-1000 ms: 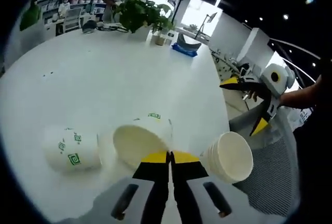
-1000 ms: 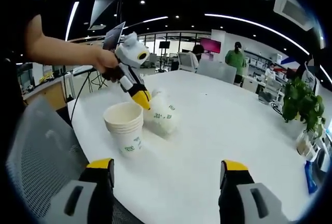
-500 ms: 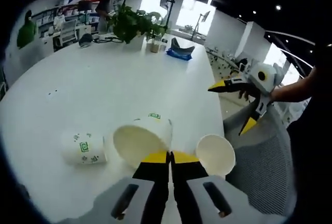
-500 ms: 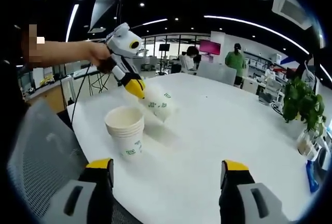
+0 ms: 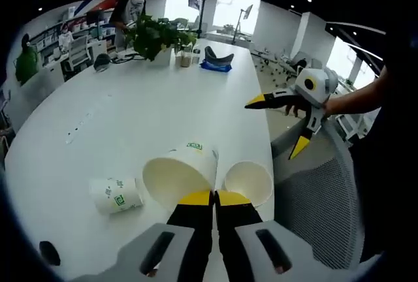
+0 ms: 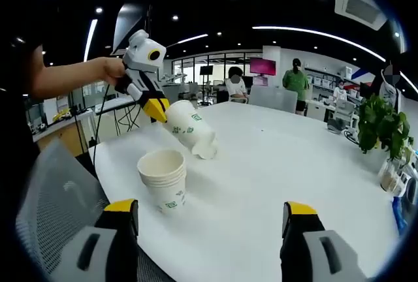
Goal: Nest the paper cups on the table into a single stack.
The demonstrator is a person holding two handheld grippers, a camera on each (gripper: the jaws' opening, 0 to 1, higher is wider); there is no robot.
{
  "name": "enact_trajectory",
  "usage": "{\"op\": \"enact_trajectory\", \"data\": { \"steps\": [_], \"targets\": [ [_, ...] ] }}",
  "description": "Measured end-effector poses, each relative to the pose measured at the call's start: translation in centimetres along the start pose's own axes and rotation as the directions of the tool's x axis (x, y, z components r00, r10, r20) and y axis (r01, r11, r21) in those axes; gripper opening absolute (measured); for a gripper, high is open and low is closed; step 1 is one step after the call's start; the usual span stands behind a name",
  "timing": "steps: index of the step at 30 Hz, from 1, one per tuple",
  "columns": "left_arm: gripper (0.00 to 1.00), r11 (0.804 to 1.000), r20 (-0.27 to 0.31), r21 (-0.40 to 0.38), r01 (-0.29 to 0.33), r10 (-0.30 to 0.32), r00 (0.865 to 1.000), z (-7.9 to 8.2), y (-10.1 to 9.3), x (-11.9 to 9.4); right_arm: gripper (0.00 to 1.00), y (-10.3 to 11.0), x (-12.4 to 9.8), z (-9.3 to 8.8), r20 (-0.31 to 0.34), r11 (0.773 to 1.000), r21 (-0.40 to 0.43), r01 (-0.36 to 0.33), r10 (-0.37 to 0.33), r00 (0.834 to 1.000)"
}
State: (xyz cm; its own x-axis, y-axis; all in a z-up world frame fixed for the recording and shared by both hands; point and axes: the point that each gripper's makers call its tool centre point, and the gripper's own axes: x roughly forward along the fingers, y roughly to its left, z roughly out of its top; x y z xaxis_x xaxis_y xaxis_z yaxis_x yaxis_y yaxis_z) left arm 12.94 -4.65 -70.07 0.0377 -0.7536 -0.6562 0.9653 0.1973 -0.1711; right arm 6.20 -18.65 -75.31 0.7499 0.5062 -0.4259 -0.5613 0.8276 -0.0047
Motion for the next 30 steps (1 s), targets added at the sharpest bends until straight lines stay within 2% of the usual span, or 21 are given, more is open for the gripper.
{"op": "enact_trajectory", "data": {
  "steps": [4, 6, 10, 14, 16, 22, 30],
  "targets": [
    [0.0, 1.0, -0.012, 0.021, -0.002, 0.002, 1.0, 0.0, -0.1, -0.7, 0.93, 0.0, 0.0, 0.1, 0.004, 1.0, -0.004, -0.001, 0.001, 1.0],
    [0.0, 0.999, -0.016, 0.036, 0.002, -0.002, 1.0, 0.5, -1.2, -1.1, 0.94, 0.0, 0.0, 0.1, 0.008, 1.0, -0.005, 0.0, 0.0, 1.0],
    [0.0, 0.998, -0.03, 0.06, 0.007, -0.005, 1.0, 0.4, -1.3, -1.7, 0.95, 0.0, 0.0, 0.3, 0.018, 1.0, -0.005, -0.002, 0.002, 1.0],
    [0.0, 0.995, -0.052, 0.091, 0.025, -0.021, 0.998, 0.9, -2.9, -2.2, 0.95, 0.1, 0.0, 0.3, 0.019, 1.0, -0.006, -0.006, 0.006, 1.0],
    [0.0, 0.994, -0.058, 0.102, 0.031, -0.025, 0.998, 0.7, -2.8, -2.3, 0.95, 0.2, 0.0, 0.3, 0.017, 1.0, -0.007, -0.006, 0.007, 1.0],
    [0.0, 0.99, -0.087, 0.139, 0.039, -0.027, 0.996, 0.6, -3.1, -2.8, 0.94, 0.2, 0.1, 0.1, 0.008, 1.0, -0.012, -0.007, 0.007, 1.0],
    [0.0, 0.983, -0.126, 0.173, 0.063, -0.042, 0.991, 0.8, -4.8, -2.3, 0.93, 0.2, 0.1, -0.2, -0.009, 1.0, -0.019, -0.003, 0.003, 1.0]
  ]
}}
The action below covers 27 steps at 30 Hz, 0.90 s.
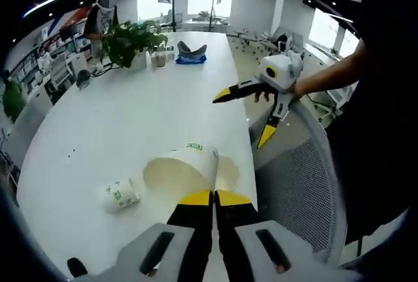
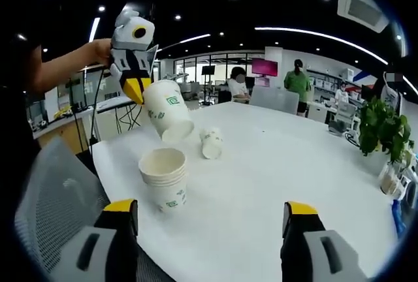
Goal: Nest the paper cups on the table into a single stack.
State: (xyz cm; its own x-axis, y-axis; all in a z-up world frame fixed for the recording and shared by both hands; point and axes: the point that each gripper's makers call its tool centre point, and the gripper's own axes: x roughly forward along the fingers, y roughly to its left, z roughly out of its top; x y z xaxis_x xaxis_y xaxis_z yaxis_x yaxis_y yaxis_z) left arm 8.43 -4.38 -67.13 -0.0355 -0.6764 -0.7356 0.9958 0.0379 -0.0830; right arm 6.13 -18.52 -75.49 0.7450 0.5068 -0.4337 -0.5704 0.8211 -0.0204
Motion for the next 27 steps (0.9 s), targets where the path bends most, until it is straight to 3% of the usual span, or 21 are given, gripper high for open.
{"op": "enact_trajectory", "data": {
  "steps": [2, 6, 12, 13, 15, 18, 27],
  "targets": [
    [0.0, 1.0, -0.014, 0.001, 0.008, -0.008, 1.0, -1.5, 1.3, 0.1, 0.93, 0.0, 0.0, -0.1, -0.004, 1.0, -0.001, 0.001, -0.001, 1.0],
    [0.0, 1.0, -0.022, -0.003, 0.021, -0.021, 1.0, -1.8, 1.2, 0.4, 0.92, -0.1, 0.0, -0.4, -0.015, 1.0, -0.004, 0.001, -0.001, 1.0],
    [0.0, 1.0, -0.016, -0.013, 0.024, -0.024, 1.0, -1.6, 1.1, 0.5, 0.9, -0.1, 0.1, -0.7, -0.032, 1.0, -0.008, 0.003, -0.003, 0.999],
    [0.0, 1.0, -0.018, -0.009, 0.026, -0.026, 0.999, -0.6, -0.3, 0.6, 0.9, -0.1, 0.1, -0.7, -0.035, 1.0, -0.009, 0.002, -0.003, 0.999],
    [0.0, 0.999, -0.019, -0.003, 0.032, -0.032, 0.999, -0.4, -0.7, 0.8, 0.89, -0.1, 0.1, -0.8, -0.042, 1.0, -0.013, 0.003, -0.004, 0.999],
    [0.0, 0.999, -0.017, -0.001, 0.043, -0.043, 0.999, -1.0, 0.1, 1.0, 0.88, -0.1, 0.1, -1.0, -0.052, 1.0, -0.016, 0.005, -0.005, 0.999],
    [0.0, 0.997, -0.04, 0.024, 0.072, -0.071, 0.997, -0.8, -1.0, 2.8, 0.86, -0.2, 0.1, -1.5, -0.075, 1.0, -0.027, 0.005, -0.007, 0.997]
  ]
}}
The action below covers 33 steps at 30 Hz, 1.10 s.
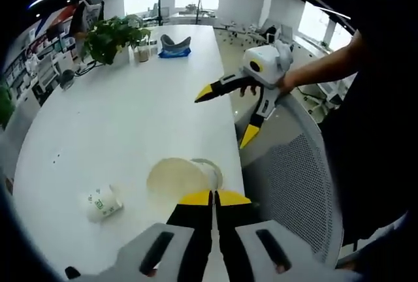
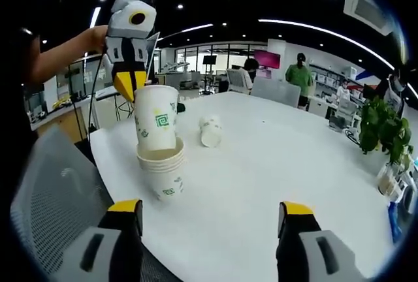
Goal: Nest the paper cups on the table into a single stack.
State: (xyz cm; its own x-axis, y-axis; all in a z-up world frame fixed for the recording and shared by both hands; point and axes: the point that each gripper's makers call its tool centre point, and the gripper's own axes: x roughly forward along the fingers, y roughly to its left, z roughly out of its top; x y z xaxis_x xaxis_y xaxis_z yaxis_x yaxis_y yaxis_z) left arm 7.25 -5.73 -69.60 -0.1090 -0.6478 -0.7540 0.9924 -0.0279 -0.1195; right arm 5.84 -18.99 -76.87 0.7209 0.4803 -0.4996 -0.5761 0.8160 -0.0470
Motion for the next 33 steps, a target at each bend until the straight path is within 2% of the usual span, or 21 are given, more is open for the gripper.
{"op": "enact_trajectory", "data": {
  "steps": [14, 24, 27, 29, 30, 33],
  "targets": [
    [0.0, 0.999, -0.004, -0.015, 0.042, -0.042, 0.999, -0.2, -0.4, 2.4, 0.84, 0.2, 0.0, -0.3, -0.025, 1.0, -0.011, 0.002, -0.002, 1.0],
    [0.0, 0.995, 0.02, -0.053, 0.084, -0.083, 0.996, -0.5, -0.5, 4.0, 0.82, 0.2, 0.0, -0.5, -0.044, 1.0, -0.018, 0.001, -0.002, 0.999],
    [0.0, 0.994, 0.02, -0.062, 0.091, -0.09, 0.996, -0.5, -0.7, 4.2, 0.84, 0.1, 0.0, -0.4, -0.034, 1.0, -0.019, 0.005, -0.006, 0.999],
    [0.0, 0.993, 0.024, -0.068, 0.095, -0.094, 0.995, -0.7, -0.7, 4.3, 0.85, -0.1, -0.2, 0.2, -0.006, 1.0, -0.011, 0.013, -0.014, 1.0],
    [0.0, 0.993, 0.024, -0.07, 0.095, -0.094, 0.995, -0.2, -1.3, 4.2, 0.86, -0.1, -0.2, 0.3, 0.0, 1.0, -0.007, 0.012, -0.012, 1.0],
    [0.01, 0.992, 0.029, -0.079, 0.099, -0.097, 0.995, -0.5, -1.0, 4.4, 0.88, 0.0, -0.2, 0.5, 0.015, 1.0, -0.009, 0.008, -0.008, 1.0]
  ]
}}
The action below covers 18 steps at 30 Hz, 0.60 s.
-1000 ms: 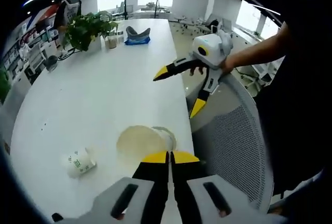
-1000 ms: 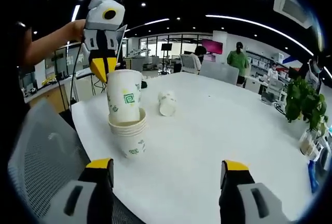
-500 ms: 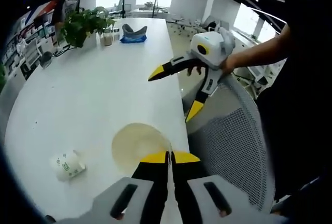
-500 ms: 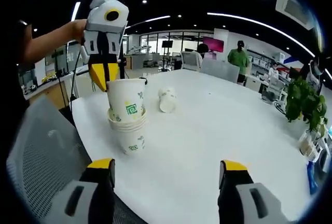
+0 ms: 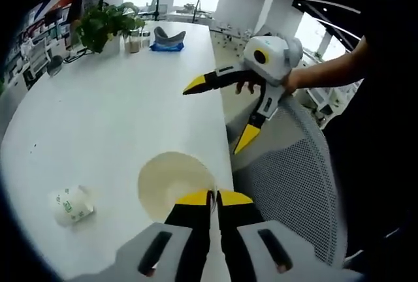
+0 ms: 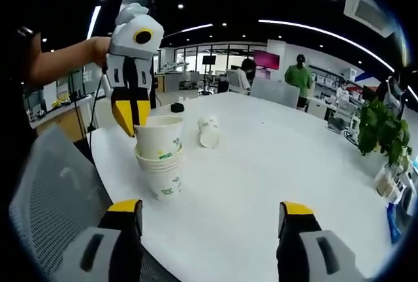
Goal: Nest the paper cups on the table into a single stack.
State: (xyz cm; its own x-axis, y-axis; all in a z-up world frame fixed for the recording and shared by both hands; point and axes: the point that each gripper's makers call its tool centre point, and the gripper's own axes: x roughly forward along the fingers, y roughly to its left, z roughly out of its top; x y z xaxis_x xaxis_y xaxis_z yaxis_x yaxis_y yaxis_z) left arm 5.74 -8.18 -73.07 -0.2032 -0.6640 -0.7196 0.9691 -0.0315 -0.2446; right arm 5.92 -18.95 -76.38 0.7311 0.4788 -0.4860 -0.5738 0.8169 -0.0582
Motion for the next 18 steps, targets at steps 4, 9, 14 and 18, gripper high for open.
{"op": "enact_trajectory", "data": {
  "steps": [4, 9, 14, 18],
  "targets": [
    [0.01, 1.0, 0.008, -0.013, 0.01, -0.01, 1.0, 0.0, -0.1, 0.3, 0.91, -0.1, -0.1, 0.5, 0.03, 1.0, 0.01, -0.001, 0.001, 1.0],
    [0.01, 1.0, 0.007, -0.022, 0.023, -0.023, 1.0, 0.1, -0.6, 0.8, 0.91, -0.1, -0.1, 0.3, 0.027, 1.0, 0.011, -0.003, 0.002, 1.0],
    [0.02, 0.999, 0.0, -0.031, 0.04, -0.04, 0.999, -0.2, -0.8, 1.4, 0.91, -0.1, 0.0, 0.4, 0.027, 1.0, 0.009, -0.003, 0.003, 1.0],
    [0.02, 0.998, -0.009, -0.035, 0.058, -0.058, 0.998, -0.7, -0.6, 1.8, 0.91, -0.1, -0.1, 0.5, 0.036, 1.0, 0.012, -0.001, 0.001, 0.999]
  ]
}}
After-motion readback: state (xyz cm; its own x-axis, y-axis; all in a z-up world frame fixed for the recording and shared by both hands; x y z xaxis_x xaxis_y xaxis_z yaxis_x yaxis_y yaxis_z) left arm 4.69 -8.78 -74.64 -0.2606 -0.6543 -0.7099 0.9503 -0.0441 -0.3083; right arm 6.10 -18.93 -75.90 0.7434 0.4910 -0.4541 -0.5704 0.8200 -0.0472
